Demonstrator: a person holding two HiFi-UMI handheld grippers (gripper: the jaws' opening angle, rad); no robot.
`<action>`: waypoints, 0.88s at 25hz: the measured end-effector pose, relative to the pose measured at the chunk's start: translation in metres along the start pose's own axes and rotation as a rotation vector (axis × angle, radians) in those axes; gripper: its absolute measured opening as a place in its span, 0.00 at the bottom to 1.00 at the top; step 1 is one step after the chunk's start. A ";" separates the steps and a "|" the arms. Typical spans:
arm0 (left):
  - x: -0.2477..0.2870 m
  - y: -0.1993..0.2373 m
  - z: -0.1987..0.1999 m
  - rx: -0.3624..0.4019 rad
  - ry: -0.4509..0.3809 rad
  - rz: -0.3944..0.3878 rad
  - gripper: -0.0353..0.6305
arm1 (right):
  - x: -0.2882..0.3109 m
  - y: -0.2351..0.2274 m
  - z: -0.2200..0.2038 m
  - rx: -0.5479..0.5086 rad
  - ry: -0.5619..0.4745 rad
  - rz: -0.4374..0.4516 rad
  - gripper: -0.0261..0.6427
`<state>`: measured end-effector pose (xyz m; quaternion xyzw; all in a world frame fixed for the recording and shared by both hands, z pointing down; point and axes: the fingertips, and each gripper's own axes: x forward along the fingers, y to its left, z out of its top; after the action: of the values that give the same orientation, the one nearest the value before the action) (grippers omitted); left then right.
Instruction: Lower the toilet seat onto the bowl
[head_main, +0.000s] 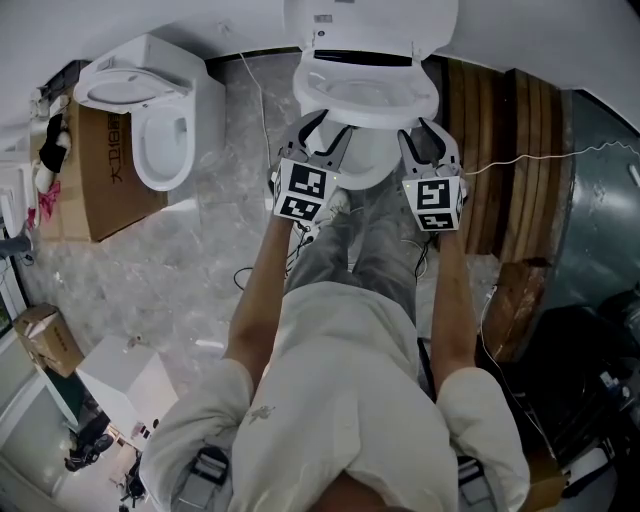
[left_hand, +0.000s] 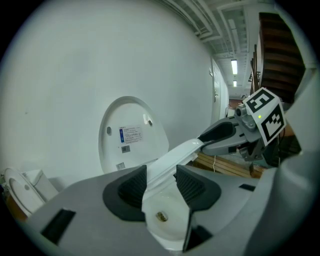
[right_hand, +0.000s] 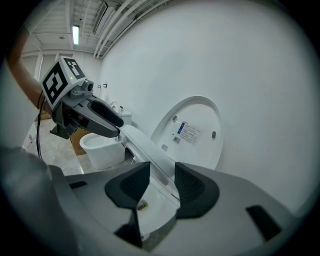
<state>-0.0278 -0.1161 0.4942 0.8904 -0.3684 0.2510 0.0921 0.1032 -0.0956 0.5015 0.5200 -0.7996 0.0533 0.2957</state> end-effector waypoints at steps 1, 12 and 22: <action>0.000 -0.002 -0.003 0.000 0.005 -0.004 0.35 | -0.001 0.002 -0.003 0.003 0.005 -0.001 0.28; -0.008 -0.019 -0.035 0.012 0.038 -0.035 0.36 | -0.011 0.024 -0.032 0.018 0.037 -0.008 0.29; -0.013 -0.036 -0.065 0.026 0.084 -0.053 0.36 | -0.018 0.043 -0.062 0.026 0.072 -0.006 0.29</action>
<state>-0.0347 -0.0595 0.5445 0.8896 -0.3370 0.2906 0.1025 0.0971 -0.0375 0.5526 0.5241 -0.7859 0.0814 0.3178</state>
